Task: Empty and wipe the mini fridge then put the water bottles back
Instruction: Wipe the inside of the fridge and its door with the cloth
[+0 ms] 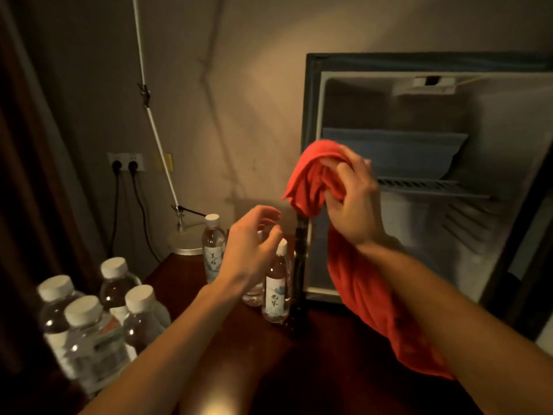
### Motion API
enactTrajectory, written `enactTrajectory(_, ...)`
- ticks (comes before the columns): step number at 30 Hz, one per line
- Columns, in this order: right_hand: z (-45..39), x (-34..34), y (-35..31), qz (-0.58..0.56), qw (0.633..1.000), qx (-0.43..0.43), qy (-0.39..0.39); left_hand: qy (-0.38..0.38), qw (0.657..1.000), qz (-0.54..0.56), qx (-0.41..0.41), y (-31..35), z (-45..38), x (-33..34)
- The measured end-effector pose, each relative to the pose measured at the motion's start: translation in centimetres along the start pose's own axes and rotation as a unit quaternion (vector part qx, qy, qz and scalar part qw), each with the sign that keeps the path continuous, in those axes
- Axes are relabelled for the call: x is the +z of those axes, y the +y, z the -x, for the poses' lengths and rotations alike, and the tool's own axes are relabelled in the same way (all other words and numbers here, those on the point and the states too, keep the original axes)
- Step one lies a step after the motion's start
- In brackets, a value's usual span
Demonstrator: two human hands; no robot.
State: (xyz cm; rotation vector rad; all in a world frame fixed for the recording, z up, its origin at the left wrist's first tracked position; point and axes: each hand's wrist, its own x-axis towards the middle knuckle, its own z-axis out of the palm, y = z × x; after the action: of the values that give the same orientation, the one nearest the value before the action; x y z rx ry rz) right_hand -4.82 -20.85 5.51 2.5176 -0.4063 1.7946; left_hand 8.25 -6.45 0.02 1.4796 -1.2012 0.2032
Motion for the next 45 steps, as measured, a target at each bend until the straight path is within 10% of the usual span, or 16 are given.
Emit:
enactTrajectory(10, 4.5, 5.0, 2.6, 0.194, 0.938, -0.213, -0.193, -0.008, 0.997, -0.068, 0.036, -2.1, -0.2, -0.3)
enactTrajectory(23, 14.4, 6.3, 6.9, 0.174, 0.893, -0.355, -0.216, -0.015, 0.998, -0.040, 0.039, -3.0, 2.1, 1.5)
enactTrajectory(30, 12.4, 7.3, 5.7, 0.190, 0.923, -0.315, -0.111, -0.004, 0.998, -0.055, 0.041, -3.2, 1.7, 1.8)
enactTrajectory(45, 16.3, 7.4, 3.3, 0.213, 0.843, -0.278, -0.410, -0.050, 0.984, -0.150, 0.077, -2.1, 2.0, 3.3)
